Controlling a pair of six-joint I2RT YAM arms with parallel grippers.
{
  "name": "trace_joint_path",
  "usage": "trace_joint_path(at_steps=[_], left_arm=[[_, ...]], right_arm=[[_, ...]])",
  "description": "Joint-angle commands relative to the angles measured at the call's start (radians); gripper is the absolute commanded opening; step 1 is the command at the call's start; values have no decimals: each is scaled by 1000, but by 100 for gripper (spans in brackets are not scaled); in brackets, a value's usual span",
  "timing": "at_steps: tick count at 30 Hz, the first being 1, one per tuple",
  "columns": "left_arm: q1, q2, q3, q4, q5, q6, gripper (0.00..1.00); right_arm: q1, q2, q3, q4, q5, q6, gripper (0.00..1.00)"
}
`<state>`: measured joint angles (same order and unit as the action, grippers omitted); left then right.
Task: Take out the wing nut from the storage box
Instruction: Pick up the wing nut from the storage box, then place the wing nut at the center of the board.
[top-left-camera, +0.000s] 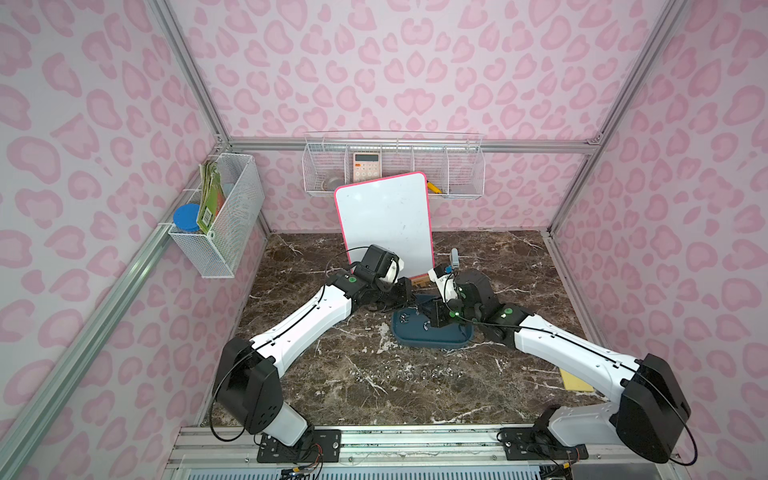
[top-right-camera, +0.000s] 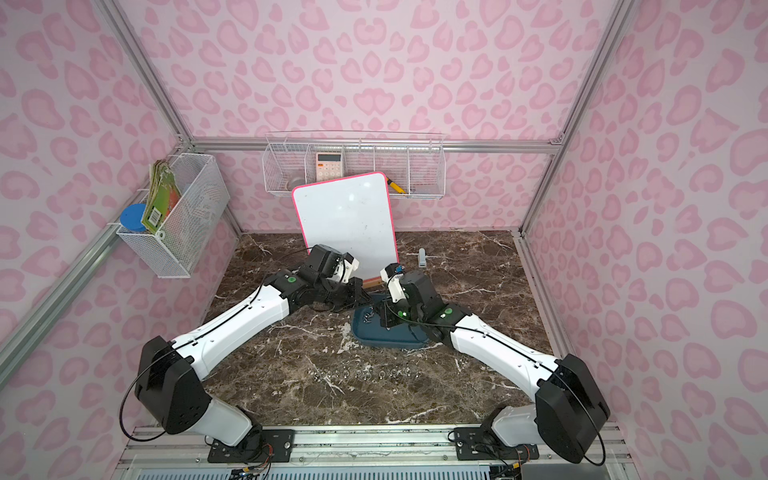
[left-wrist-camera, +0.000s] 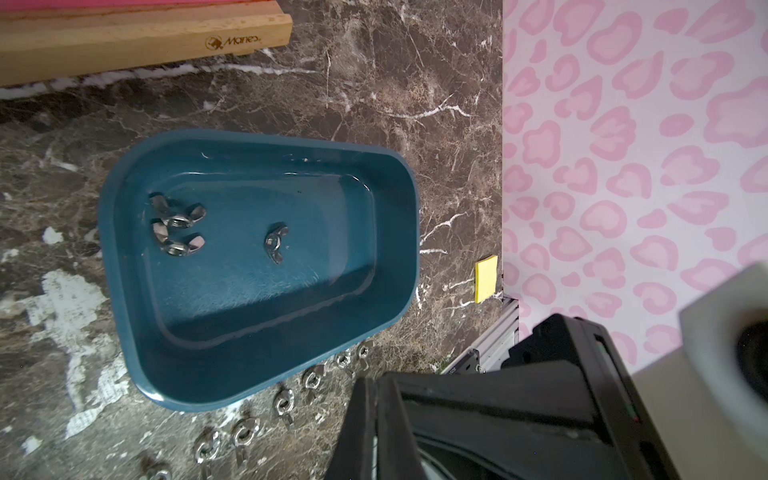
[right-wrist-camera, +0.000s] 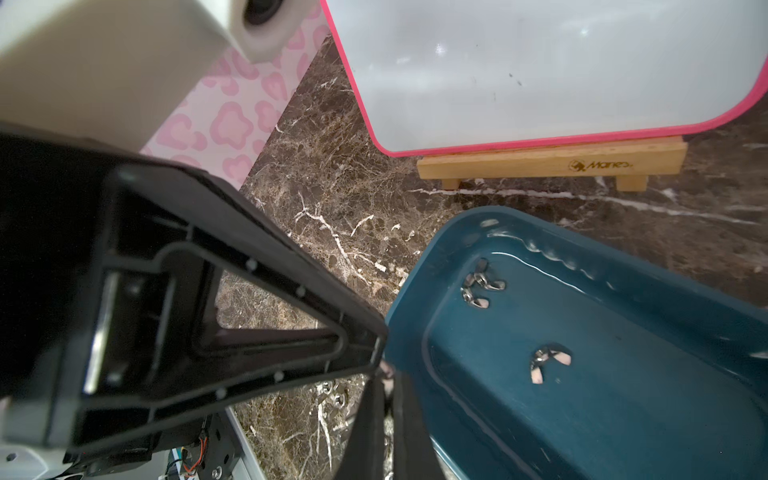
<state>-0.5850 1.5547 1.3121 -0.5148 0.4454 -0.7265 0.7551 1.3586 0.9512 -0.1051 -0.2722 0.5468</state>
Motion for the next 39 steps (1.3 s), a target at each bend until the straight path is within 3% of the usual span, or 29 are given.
trace_joint_path(at_steps=[1, 5, 7, 9, 11, 19, 23, 31, 39], left_arm=[[-6, 4, 12, 15, 22, 6, 0], [-7, -3, 8, 14, 12, 2, 0], [-7, -10, 4, 9, -4, 1, 0], [-6, -14, 5, -8, -26, 5, 0], [-2, -23, 0, -34, -56, 6, 0], [66, -130, -114, -171, -188, -25, 0], [92, -213, -190, -268, -282, -44, 0], [113, -351, -338, -441, -449, -123, 0], [126, -349, -460, -493, -515, -205, 0]], right_arm=[[3, 2, 10, 52, -13, 3, 0], [1, 0, 8, 53, -15, 5, 3], [0, -1, 4, 49, -11, 7, 17], [-7, -5, -2, 46, -7, 8, 20], [-17, -12, -13, 48, -6, 12, 28], [-37, -11, -44, 53, -1, 10, 73], [-37, 16, -39, 65, -18, 4, 86], [-19, 81, 4, 72, -50, -23, 98], [6, 119, 33, 68, -59, -34, 99]])
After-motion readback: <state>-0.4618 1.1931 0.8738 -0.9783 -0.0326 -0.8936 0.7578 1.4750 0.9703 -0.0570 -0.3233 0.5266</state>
